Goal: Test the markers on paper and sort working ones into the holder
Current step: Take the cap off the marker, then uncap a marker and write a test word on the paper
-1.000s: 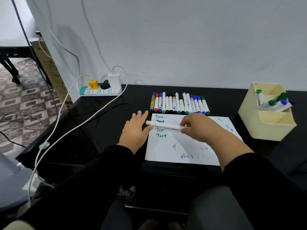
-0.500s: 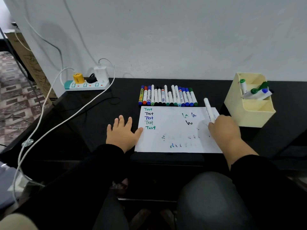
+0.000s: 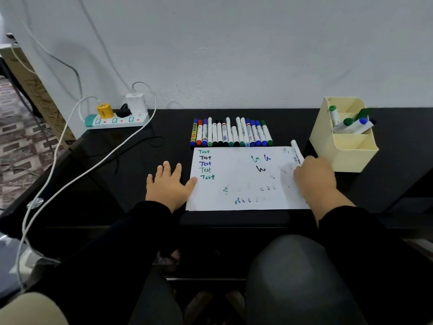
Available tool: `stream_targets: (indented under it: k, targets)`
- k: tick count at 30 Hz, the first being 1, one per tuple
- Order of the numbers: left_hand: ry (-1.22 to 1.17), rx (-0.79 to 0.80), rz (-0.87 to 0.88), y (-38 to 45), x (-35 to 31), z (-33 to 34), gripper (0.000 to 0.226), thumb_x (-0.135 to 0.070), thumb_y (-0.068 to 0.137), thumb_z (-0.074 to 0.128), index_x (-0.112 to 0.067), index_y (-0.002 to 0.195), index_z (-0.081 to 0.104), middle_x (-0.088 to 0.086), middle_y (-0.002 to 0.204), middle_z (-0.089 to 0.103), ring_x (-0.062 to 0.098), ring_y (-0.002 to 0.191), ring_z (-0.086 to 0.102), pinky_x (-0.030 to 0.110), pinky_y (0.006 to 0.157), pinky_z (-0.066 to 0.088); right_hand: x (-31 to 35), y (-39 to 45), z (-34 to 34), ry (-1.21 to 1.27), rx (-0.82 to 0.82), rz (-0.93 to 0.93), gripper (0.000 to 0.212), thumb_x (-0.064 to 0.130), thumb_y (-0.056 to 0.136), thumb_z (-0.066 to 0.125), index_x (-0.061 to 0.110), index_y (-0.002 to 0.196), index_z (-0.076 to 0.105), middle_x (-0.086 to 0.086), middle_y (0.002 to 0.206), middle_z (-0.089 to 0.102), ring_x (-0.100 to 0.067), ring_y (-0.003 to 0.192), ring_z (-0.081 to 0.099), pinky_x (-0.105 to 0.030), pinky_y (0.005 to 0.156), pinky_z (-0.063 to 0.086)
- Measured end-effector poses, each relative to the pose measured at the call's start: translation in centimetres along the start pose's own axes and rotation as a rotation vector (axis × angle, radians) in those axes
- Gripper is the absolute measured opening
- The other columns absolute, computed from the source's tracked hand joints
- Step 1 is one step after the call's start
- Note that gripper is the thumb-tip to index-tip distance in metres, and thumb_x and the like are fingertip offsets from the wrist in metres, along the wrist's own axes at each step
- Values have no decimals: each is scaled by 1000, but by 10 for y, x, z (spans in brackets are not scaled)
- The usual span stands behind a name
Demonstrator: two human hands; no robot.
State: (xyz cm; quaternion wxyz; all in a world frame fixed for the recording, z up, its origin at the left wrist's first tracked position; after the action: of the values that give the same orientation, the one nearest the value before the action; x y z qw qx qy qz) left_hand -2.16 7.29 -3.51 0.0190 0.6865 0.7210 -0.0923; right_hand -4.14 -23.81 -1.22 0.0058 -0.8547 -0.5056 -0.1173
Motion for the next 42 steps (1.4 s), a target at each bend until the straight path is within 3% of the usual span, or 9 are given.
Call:
stream_targets:
  k: [3, 6, 11, 19, 24, 29, 33, 39, 42]
  targets:
    - [4, 10, -5, 0, -1, -1, 71, -63, 91, 21, -25, 150, 9, 6, 158, -1, 23, 145, -2, 45, 116, 1, 1, -1, -7, -33, -65, -53, 24, 15, 98, 40, 0, 112, 52, -19, 114, 54, -33, 105, 51, -38, 86, 41]
    - [11, 14, -11, 1, -1, -1, 71, -63, 91, 21, -25, 150, 8, 6, 158, -1, 23, 145, -2, 45, 116, 1, 4, 4, -10, -90, -118, -132, 28, 18, 97, 39, 4, 117, 53, -12, 112, 53, -28, 101, 51, -35, 77, 39]
    - [12, 8, -22, 1, -2, -1, 71, -63, 91, 21, -26, 150, 9, 6, 158, -1, 22, 145, -1, 46, 116, 1, 24, 15, -17, -165, -159, -261, 26, 21, 96, 44, 6, 116, 50, -15, 115, 53, -30, 103, 52, -36, 83, 46]
    - [7, -1, -8, 2, -2, -1, 70, -62, 91, 22, -26, 150, 8, 5, 158, -3, 21, 145, -4, 45, 115, -1, 67, 43, -13, -233, -68, -395, 33, 21, 96, 47, 7, 125, 44, -16, 119, 52, -28, 105, 50, -35, 83, 46]
    - [5, -5, -4, 4, -1, 0, 71, -63, 91, 23, -27, 150, 7, 4, 158, -5, 20, 145, -6, 44, 115, -2, 88, 74, -9, -126, 74, -273, 40, 17, 95, 48, 5, 132, 40, -19, 124, 50, -31, 112, 50, -39, 90, 46]
    - [8, 0, -10, 5, -1, 0, 71, -62, 91, 23, -28, 150, 5, 3, 158, -7, 19, 145, -7, 44, 116, -3, 99, 96, -5, -33, 220, -154, 30, 10, 93, 46, -2, 119, 52, -18, 112, 58, -31, 98, 56, -34, 78, 43]
    - [16, 14, -19, 6, -2, 0, 71, -63, 91, 22, -28, 150, 4, 3, 158, -8, 19, 145, -8, 43, 115, -4, 103, 106, -9, -52, 314, -79, 30, 10, 96, 43, -5, 121, 52, -16, 96, 50, -26, 85, 48, -32, 75, 39]
    - [10, 19, -23, 4, -2, -2, 70, -63, 91, 23, -28, 150, 5, 3, 158, -7, 19, 145, -8, 43, 116, -4, 93, 106, -13, 102, 253, 5, 31, 19, 96, 48, -4, 116, 54, -13, 90, 52, -25, 83, 49, -30, 72, 38]
    - [1, 24, -25, 2, -3, -2, 71, -63, 91, 22, -28, 150, 6, 4, 158, -6, 20, 145, -7, 44, 116, -3, 87, 93, -23, 256, 199, 44, 22, 23, 94, 53, 2, 99, 55, -8, 69, 46, -20, 63, 47, -29, 54, 35]
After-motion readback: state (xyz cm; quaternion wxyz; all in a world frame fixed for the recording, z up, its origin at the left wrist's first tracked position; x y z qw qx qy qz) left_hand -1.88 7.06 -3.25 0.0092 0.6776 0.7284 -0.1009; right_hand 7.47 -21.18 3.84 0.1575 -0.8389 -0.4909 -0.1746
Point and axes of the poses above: each hand's wrist, its own y-axis towards the middle knuckle, its own z-axis out of the palm, x = y × z, the point moved 1 cm from there along y, towards the middle knuckle
